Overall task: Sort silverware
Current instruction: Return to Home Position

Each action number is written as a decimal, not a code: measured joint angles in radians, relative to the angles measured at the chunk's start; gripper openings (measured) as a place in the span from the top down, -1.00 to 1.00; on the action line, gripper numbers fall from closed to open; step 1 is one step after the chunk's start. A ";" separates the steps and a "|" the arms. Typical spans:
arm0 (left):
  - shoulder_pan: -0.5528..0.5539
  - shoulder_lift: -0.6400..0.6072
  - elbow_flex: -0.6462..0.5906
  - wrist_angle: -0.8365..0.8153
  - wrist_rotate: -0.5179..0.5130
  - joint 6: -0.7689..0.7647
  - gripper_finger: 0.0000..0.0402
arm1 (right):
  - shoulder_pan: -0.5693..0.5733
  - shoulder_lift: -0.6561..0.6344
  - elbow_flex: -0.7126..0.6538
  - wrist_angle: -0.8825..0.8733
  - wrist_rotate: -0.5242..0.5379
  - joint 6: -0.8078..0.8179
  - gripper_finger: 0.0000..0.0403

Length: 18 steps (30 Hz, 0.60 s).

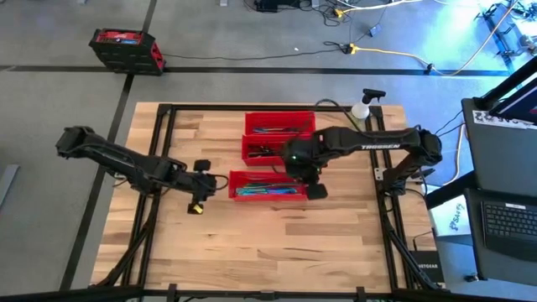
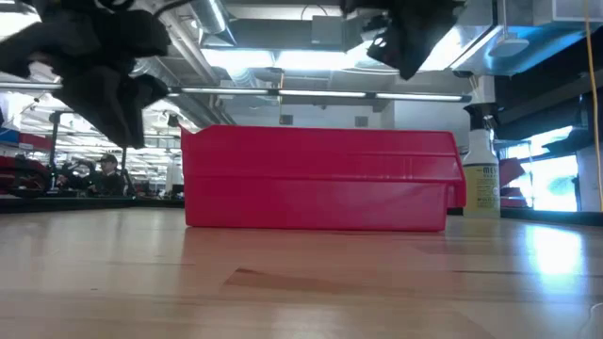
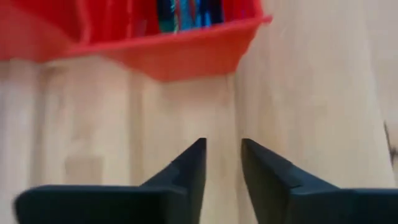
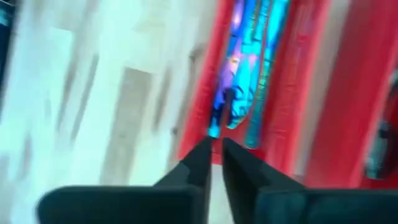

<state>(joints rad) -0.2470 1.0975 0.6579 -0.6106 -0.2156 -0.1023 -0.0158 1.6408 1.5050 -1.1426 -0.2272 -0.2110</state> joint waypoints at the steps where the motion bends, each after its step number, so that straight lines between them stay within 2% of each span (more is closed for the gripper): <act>1: -0.003 0.018 -0.011 0.038 0.001 0.003 0.66 | 0.006 -0.013 -0.020 0.011 -0.002 0.017 0.97; 7: 0.011 0.101 -0.017 0.094 -0.046 0.076 0.97 | 0.025 -0.080 -0.177 0.028 0.024 0.086 0.92; 13: 0.052 0.130 -0.017 0.107 0.005 0.140 0.99 | 0.023 -0.195 -0.425 0.139 0.001 0.176 0.99; 18: 0.091 0.140 -0.017 0.270 0.031 0.185 1.00 | 0.023 -0.334 -0.606 0.276 0.059 0.256 1.00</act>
<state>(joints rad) -0.1561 1.2376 0.6411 -0.3406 -0.1843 0.0832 0.0067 1.3068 0.8988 -0.8669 -0.1680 0.0454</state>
